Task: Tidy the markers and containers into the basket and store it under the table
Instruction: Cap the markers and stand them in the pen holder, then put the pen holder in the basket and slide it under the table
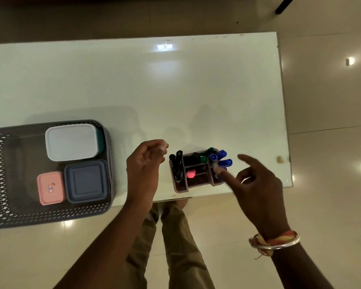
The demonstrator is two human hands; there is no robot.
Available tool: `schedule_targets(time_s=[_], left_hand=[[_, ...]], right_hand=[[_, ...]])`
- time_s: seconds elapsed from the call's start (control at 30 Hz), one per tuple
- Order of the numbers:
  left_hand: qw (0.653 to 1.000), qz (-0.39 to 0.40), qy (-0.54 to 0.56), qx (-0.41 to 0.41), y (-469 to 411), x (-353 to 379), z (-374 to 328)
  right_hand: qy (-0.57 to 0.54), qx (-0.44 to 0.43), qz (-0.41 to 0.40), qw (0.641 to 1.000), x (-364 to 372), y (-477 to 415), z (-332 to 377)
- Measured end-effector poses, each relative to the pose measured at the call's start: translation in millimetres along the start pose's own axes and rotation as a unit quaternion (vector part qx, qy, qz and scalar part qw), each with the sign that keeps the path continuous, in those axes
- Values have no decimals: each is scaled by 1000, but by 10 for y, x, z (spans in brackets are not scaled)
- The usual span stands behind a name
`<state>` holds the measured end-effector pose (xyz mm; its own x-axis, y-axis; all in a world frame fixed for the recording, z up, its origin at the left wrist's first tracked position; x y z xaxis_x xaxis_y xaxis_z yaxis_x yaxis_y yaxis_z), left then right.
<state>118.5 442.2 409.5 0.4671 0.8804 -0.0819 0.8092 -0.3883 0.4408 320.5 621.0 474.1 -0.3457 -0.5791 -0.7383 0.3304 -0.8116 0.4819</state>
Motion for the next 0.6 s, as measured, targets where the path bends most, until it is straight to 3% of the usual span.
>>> schedule_targets(time_s=[0.1, 0.2, 0.43, 0.6], left_hand=[[1000, -22, -8, 7, 85, -56, 60], [999, -28, -34, -1, 193, -70, 184], [995, 41, -77, -50, 461, 175, 460], [990, 47, 1, -132, 551, 310, 723]], right_hand=[[-106, 15, -42, 993, -126, -86, -63], [-189, 40, 2, 981, 54, -179, -215], [-259, 47, 49, 964, 398, -289, -419], [-392, 141, 108, 903, 711, -325, -672]])
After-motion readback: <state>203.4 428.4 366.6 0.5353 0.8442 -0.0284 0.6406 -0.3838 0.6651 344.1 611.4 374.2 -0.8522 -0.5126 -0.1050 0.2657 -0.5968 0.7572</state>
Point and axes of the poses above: each hand's wrist, its own y-axis away from the middle knuckle, its own x-axis out of the palm, z = x × y, the point moved 10 cm from there along -y, towards the middle knuckle, and after that the axes turned 5 degrees about x, right-handed, at the moved point
